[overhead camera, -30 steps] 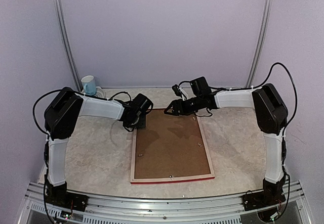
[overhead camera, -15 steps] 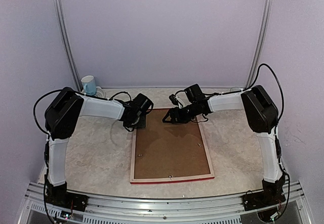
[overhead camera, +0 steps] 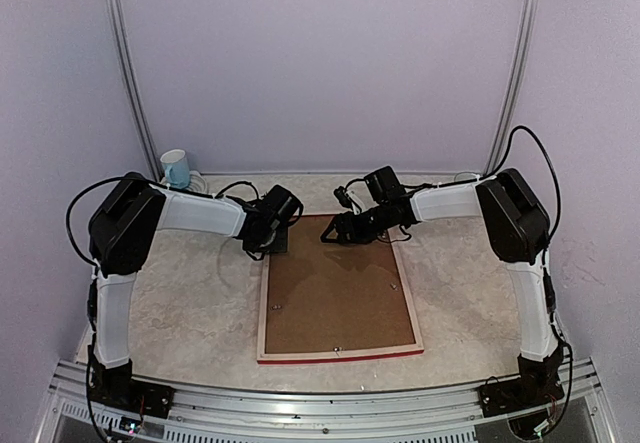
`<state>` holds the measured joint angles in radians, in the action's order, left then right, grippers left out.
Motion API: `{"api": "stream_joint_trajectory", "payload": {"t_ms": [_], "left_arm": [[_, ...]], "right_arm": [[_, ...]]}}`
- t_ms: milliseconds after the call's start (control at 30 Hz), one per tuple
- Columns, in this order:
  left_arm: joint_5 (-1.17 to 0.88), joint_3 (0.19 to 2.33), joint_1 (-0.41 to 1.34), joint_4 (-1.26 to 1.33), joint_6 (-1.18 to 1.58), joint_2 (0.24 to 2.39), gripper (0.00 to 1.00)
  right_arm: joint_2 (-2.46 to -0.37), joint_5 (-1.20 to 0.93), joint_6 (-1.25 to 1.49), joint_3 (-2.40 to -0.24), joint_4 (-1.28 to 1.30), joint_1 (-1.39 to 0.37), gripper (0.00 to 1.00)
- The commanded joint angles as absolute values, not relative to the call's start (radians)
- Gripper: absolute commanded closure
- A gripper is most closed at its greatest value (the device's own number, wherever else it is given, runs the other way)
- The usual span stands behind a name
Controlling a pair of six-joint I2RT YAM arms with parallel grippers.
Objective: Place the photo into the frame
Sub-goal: Press the fastener onto the backboard.
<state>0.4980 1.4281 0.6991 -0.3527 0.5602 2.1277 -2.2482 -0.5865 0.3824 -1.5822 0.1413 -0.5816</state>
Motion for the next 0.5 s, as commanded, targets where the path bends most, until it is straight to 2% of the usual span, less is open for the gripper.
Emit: {"api": "stream_joint_trajectory", "payload": {"t_ms": [0,267,467], "left_arm": [[0.509,1.426,0.696,-0.383,0.575,2.136,0.81],[0.550,1.410,0.707,-0.316,0.563,2.041,0.73],[0.512,1.436,0.716,-0.322,0.554,2.064,0.70]], "right_arm": [[-2.284,-0.570,0.381,-1.582,0.179,-0.595,0.30],[-2.284,-0.571,0.382,-1.581,0.178,-0.595,0.30],[-2.284,-0.571,0.382,-1.579,0.177,-0.595,0.30]]}}
